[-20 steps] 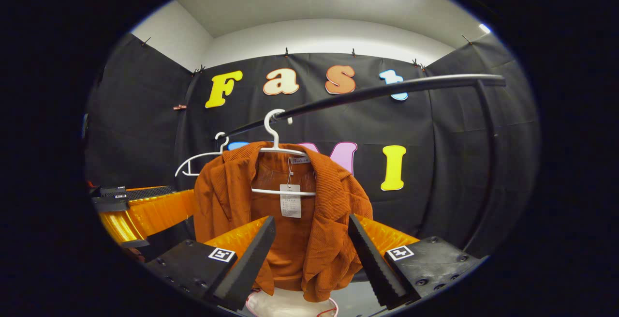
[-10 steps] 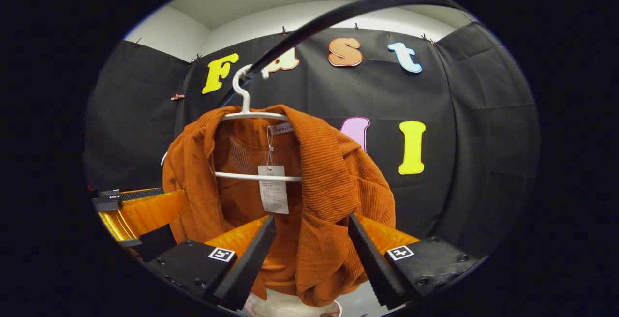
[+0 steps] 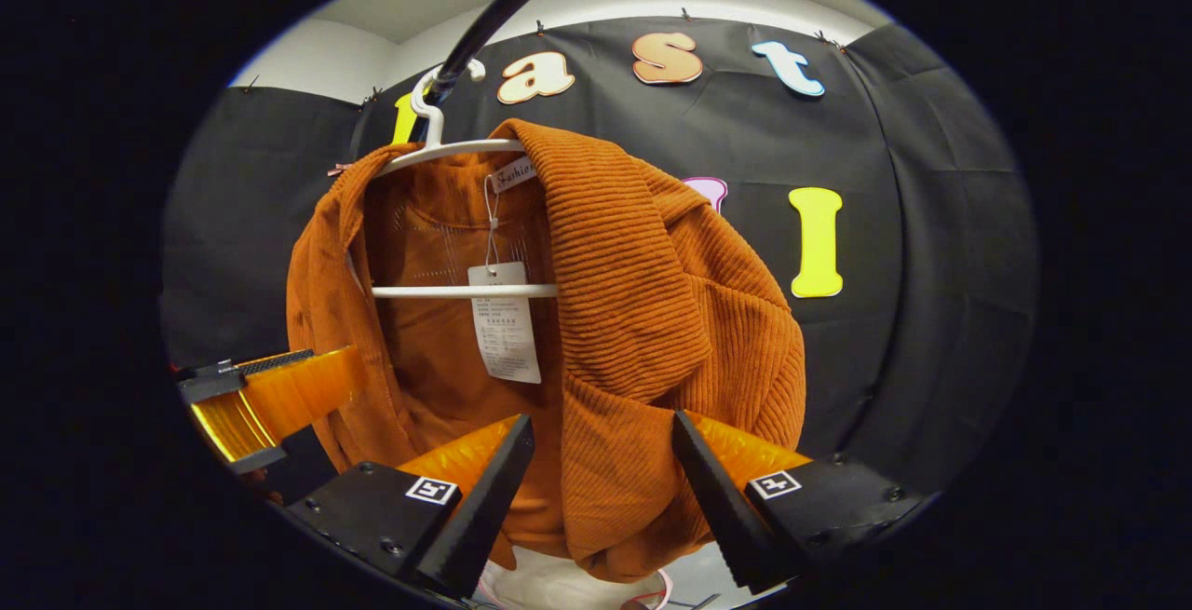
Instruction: Grasp the clothes on the hanger with both hands and then place them into the laundry hamper below.
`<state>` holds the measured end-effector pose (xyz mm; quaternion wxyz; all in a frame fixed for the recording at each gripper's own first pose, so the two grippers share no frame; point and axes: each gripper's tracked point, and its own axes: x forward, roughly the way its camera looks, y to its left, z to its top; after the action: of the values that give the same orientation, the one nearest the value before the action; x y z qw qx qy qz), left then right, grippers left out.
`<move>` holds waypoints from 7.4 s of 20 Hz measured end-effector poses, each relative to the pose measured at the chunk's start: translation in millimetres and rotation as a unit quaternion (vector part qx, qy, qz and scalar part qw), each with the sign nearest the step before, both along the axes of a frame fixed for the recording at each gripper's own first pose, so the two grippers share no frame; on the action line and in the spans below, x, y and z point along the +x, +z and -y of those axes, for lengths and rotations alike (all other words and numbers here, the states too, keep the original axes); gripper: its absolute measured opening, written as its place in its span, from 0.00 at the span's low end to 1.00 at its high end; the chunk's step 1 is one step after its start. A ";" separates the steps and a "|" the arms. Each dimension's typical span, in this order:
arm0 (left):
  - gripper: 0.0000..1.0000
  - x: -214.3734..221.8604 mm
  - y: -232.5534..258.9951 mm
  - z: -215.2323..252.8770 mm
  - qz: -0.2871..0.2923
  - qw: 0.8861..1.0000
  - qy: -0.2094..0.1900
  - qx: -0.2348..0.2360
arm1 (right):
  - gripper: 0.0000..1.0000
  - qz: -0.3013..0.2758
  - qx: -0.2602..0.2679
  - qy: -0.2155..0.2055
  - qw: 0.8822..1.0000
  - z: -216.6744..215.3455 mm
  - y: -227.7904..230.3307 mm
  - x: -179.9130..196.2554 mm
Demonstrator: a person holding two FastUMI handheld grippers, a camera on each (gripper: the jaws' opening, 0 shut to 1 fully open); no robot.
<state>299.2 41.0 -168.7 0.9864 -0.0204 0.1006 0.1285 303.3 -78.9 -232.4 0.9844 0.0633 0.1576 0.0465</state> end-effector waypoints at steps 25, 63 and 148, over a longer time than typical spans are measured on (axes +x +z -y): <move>0.05 49.7 -19.9 -48.0 -0.011 0.998 0.053 0.032 | 0.14 -0.004 0.000 0.008 1.000 26.0 -22.0 69.4; 0.05 52.2 45.6 -219.5 -0.042 0.998 0.042 0.004 | 0.13 0.084 0.044 0.034 0.995 108.1 59.2 165.4; 0.96 -178.5 -178.8 -1.9 -0.355 0.919 -0.056 -0.160 | 0.99 -0.336 -0.058 0.124 0.932 -70.5 -136.8 -193.6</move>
<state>120.7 42.9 -347.6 0.8751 -0.1254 0.4642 0.0545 109.7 -8.4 -369.1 0.8622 -0.0024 0.4884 0.1345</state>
